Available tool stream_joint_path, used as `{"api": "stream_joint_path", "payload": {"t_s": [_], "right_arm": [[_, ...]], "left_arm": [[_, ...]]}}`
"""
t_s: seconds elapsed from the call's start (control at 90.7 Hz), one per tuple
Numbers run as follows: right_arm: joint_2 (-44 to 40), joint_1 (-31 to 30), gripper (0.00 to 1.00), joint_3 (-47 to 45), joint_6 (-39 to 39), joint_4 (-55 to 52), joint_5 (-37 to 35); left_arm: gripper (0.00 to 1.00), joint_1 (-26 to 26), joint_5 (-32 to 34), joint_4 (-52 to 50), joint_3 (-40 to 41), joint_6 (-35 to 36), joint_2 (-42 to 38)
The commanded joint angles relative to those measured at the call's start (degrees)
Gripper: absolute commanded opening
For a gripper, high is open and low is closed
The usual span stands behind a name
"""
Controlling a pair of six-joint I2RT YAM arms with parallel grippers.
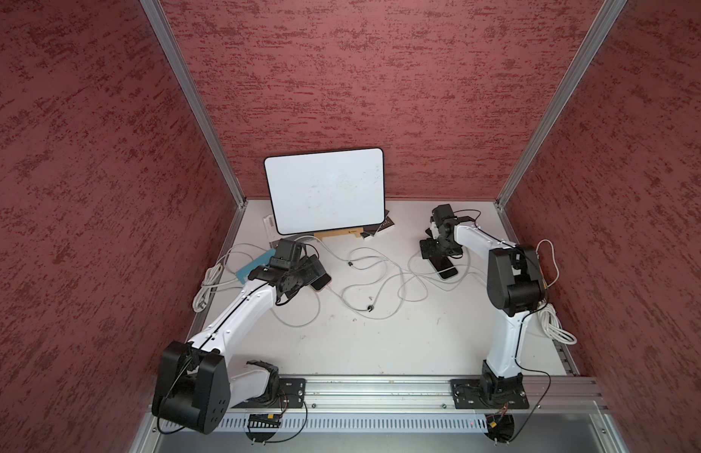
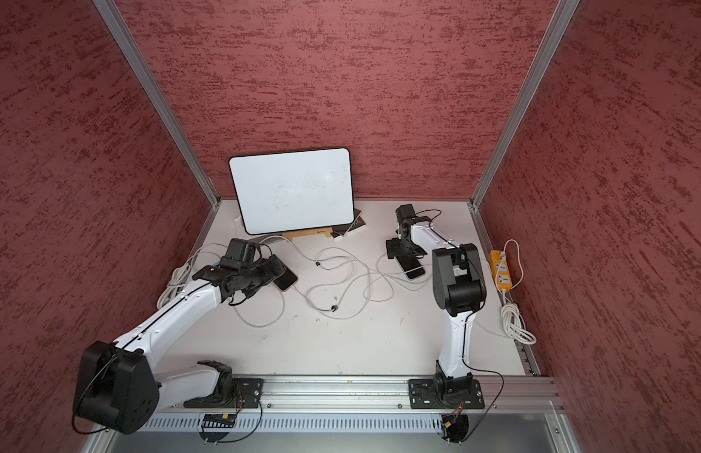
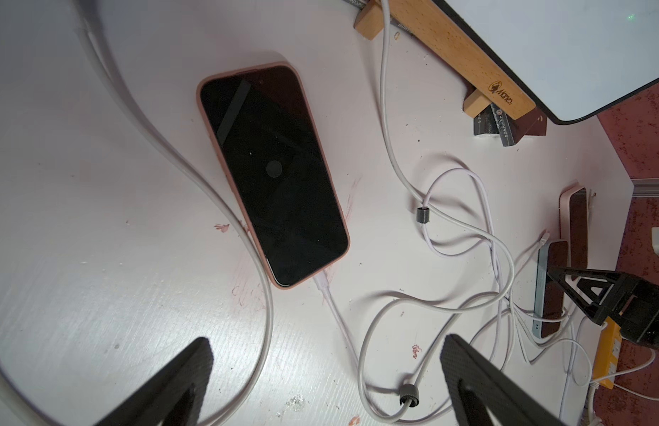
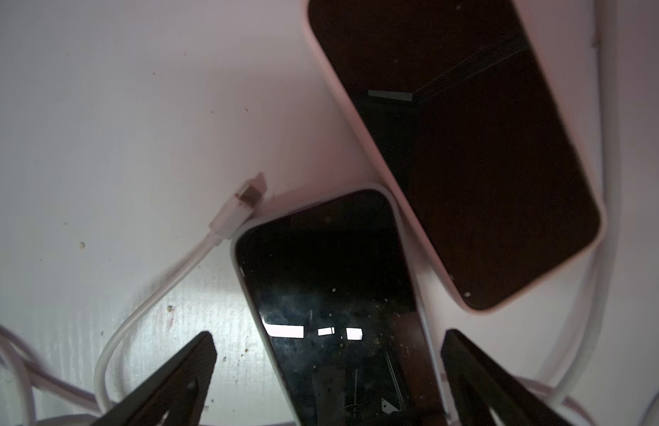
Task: Plug the charging cable into the phone
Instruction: Pick up the phone at the center of the board.
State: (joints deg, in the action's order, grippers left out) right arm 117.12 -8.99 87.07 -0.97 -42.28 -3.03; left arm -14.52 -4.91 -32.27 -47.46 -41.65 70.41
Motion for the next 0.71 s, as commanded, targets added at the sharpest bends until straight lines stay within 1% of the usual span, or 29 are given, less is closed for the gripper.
{"api": "stream_joint_path", "payload": {"t_s": [0.0,0.154,0.276,0.474,0.65,0.694], "right_arm": [[1.37,1.32,0.99,1.33,1.24,-1.34,2.11],[2.64,1.97,0.99,1.06,1.62,-1.95,3.7],[3.42,2.57,0.99,0.84,1.38,-2.62,2.63],[4.85,2.63,0.99,1.09,1.04,-3.54,6.45],[7.1,2.51,0.91,2.2,0.1,-5.58,8.06],[7.46,2.51,0.86,2.66,-0.03,-6.03,8.08]], "left_arm": [[1.0,-0.24,-0.63,0.98,0.8,1.21,0.04],[1.0,-0.11,0.58,0.28,0.17,1.53,0.56],[1.0,0.11,0.88,0.0,-0.08,1.76,0.84],[1.0,0.11,0.21,0.45,0.08,1.44,1.72],[1.0,0.13,-0.65,0.67,0.35,1.07,1.63],[1.0,0.11,-0.64,0.59,0.24,1.06,1.43]]}}
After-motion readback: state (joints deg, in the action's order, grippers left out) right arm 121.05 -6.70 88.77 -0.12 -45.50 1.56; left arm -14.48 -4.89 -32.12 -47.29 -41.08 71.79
